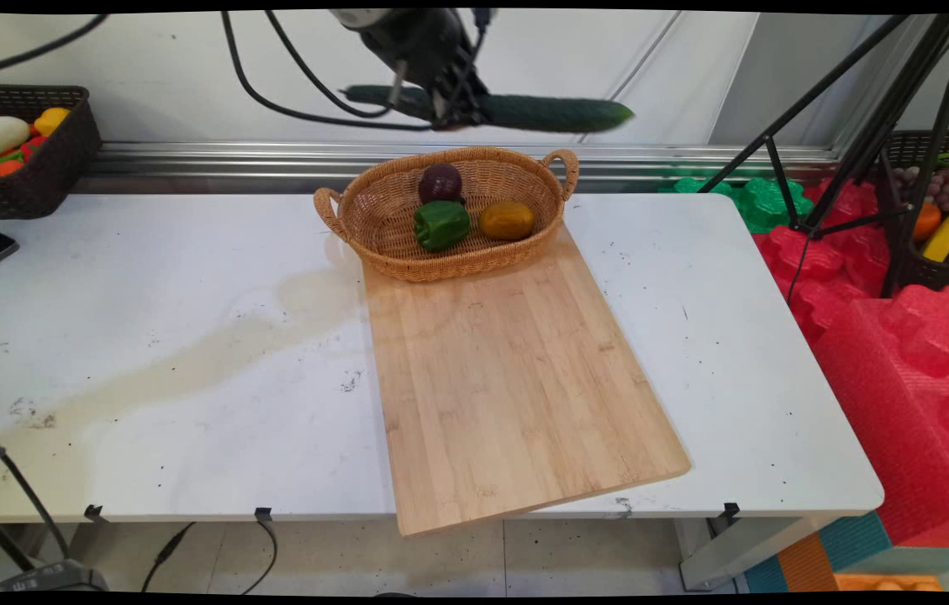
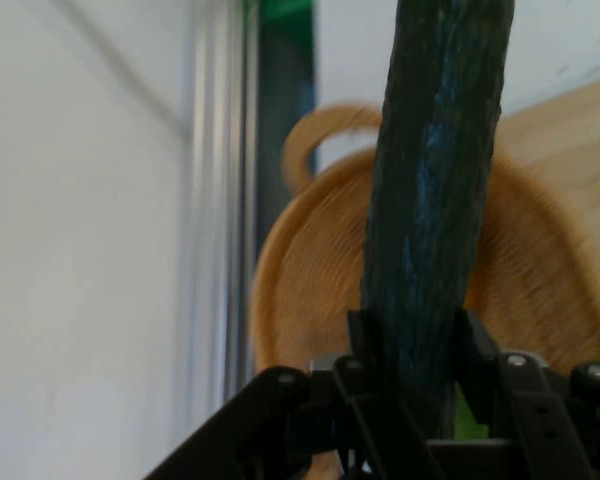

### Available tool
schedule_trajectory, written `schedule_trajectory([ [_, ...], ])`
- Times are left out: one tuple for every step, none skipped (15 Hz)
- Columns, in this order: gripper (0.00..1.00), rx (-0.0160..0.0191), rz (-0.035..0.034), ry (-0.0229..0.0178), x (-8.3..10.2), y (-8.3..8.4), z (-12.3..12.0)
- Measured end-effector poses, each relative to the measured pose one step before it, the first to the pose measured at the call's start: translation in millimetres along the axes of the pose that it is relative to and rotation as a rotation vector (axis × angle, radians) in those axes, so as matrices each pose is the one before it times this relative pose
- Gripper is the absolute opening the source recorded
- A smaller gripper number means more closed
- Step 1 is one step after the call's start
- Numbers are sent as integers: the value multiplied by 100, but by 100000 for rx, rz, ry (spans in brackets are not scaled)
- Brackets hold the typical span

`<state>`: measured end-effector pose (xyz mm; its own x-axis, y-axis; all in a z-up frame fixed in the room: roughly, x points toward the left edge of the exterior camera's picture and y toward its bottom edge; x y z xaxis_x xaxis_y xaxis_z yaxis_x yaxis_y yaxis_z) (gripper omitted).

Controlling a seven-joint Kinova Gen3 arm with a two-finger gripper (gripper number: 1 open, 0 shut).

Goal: Place the picked object in the vegetable basket

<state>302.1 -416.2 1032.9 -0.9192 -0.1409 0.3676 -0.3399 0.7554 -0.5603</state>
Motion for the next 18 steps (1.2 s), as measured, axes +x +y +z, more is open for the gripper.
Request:
schedule_trajectory([
  [0, 1747, -1533, -2108, -750, -560, 126],
  [0, 967, -962, -1355, -484, -344, 187],
  [0, 1190, -1352, -1985, -675, -459, 405],
  [0, 1013, -1598, -2174, -725, -459, 640],
  [0, 849, -1494, -2142, -639, -383, 797],
  [0, 607, -1548, -1722, -506, -271, 731],
  [0, 535, -2238, -1907, -547, -232, 916],
  [0, 314, -2265, -1908, -483, -141, 1018],
  [0, 110, -1649, -1597, -354, -65, 874],
  [0, -47, -1552, -1781, -354, -28, 1043],
  [0, -306, -992, -1698, -290, 38, 1086],
  [0, -405, -602, -1372, -208, 70, 918],
  [0, -367, -269, -834, -112, 77, 603],
  [0, -594, -373, -1162, -129, 132, 895],
  [0, -396, -207, -654, -56, 99, 574],
  [0, -614, -296, -886, -42, 162, 815],
  [0, -770, -320, -858, 14, 208, 926],
  [0, -635, -355, -687, 31, 204, 834],
])
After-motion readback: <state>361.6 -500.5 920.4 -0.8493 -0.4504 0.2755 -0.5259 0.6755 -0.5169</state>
